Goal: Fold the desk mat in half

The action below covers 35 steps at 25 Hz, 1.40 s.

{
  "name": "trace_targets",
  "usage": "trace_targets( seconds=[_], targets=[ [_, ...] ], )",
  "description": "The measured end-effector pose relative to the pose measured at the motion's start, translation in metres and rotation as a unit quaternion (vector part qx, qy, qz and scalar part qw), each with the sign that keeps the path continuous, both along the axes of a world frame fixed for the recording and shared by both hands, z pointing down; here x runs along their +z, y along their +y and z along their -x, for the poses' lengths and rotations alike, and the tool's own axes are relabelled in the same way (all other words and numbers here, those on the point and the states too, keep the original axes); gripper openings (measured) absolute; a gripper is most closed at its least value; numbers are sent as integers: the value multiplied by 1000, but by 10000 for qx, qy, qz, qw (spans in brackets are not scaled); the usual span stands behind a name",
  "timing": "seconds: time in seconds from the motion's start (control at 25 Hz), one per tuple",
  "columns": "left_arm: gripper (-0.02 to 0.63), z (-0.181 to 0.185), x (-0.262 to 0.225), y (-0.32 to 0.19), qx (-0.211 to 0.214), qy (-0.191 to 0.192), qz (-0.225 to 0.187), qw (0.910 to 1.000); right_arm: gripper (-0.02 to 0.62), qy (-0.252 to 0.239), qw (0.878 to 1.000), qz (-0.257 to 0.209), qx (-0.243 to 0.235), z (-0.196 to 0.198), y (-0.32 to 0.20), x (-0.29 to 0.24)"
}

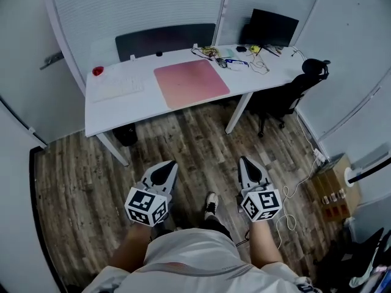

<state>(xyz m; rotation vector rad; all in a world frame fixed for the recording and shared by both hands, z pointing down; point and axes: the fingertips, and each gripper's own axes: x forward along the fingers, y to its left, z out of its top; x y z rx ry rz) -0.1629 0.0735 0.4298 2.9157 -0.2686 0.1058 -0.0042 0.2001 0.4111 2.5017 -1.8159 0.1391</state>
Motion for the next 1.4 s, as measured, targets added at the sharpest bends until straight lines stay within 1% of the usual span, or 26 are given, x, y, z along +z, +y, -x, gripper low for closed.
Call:
trace_targets(
  seconds=[0.2, 0.36, 0.52, 0.72, 0.84, 0.96, 1.08, 1.24, 1.4],
  targets=[
    [15, -30, -2, -28, -182, -127, -50, 9997, 52, -99, 9996, -35, -250, -36, -42, 1],
    [15, -61, -7, -53, -429, -192, -64, 9989, 52, -116, 9985, -13, -539, -70, -76, 1],
    [15, -99, -14, -73, -617, -283, -114, 9976, 52, -243, 9970, -59, -736, -114, -106, -1],
    [15, -156, -21, -93, -970, -286, -155, 9947, 52, -287, 9942, -58, -1037, -177, -132, -1],
    [15, -187, -21, -105, -1204, -259, -161, 9923, 52, -248, 9924, -2, -1204, -214, -145, 2],
    [15, -207, -16, -119, -1434, -265, -110, 9893, 52, -268, 9904, 112, -1352, -245, -162, 10],
    [15, -220, -7, -132, -1567, -353, -32, 9870, 52, -314, 9871, 224, -1553, -256, -184, 20],
    [15, -224, 4, -158, -1708, -425, 103, 9843, 52, -253, 9816, 428, -1843, -253, -218, 31],
    [15, -222, 11, -196, -1784, -436, 155, 9829, 52, -185, 9782, 585, -1984, -249, -262, 38]
  ],
)
